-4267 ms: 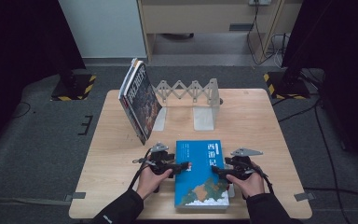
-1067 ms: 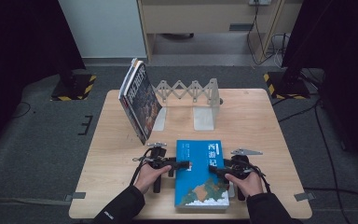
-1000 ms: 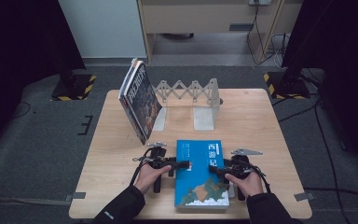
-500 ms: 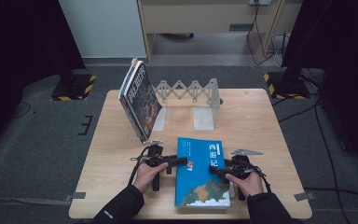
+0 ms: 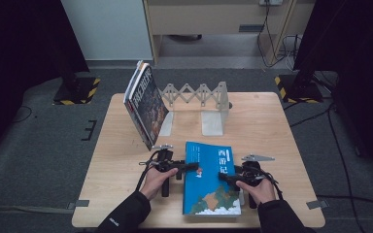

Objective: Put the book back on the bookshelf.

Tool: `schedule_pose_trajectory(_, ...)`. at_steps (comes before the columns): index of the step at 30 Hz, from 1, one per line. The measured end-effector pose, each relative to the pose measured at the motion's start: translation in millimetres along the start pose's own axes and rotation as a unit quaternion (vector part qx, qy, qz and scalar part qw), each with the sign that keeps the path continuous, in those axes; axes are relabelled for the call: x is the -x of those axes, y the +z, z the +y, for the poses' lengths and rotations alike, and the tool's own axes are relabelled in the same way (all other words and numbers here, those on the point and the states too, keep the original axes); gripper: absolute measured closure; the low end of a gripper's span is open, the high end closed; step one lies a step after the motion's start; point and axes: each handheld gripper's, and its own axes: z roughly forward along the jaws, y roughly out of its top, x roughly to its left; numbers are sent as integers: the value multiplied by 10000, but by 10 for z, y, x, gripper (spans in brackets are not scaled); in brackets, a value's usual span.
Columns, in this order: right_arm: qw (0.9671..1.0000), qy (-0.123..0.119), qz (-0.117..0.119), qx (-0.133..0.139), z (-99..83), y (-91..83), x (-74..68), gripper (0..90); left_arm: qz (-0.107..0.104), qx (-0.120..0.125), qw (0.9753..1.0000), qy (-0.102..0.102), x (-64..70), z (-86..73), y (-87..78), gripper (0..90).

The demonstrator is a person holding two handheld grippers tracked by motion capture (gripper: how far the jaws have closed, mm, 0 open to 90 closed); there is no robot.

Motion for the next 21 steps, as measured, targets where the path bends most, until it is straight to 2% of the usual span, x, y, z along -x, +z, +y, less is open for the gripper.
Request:
schedule_pose_trajectory(5,10000,2,45,-23,14,9,11,195,53,-175,9998,104,18,41,29,376)
schedule_pose_trajectory(12,10000,-62,39,26,31,32,28,198,77,-113,9999,-2,25,68,65,392)
schedule_pose_trajectory(15,10000,-15,40,16,39,31,29,199,92,-51,9999,-71,32,71,74,408)
schedule_pose_trajectory(18,10000,-26,55,10,40,32,37,207,3,-12,9999,-150,37,82,41,450)
schedule_pose_trajectory(19,10000,-19,55,20,41,32,40,211,-6,2,10000,-85,47,86,29,468)
schedule_pose_trajectory(21,10000,-14,61,34,44,30,39,212,107,-11,9999,62,94,91,19,475)
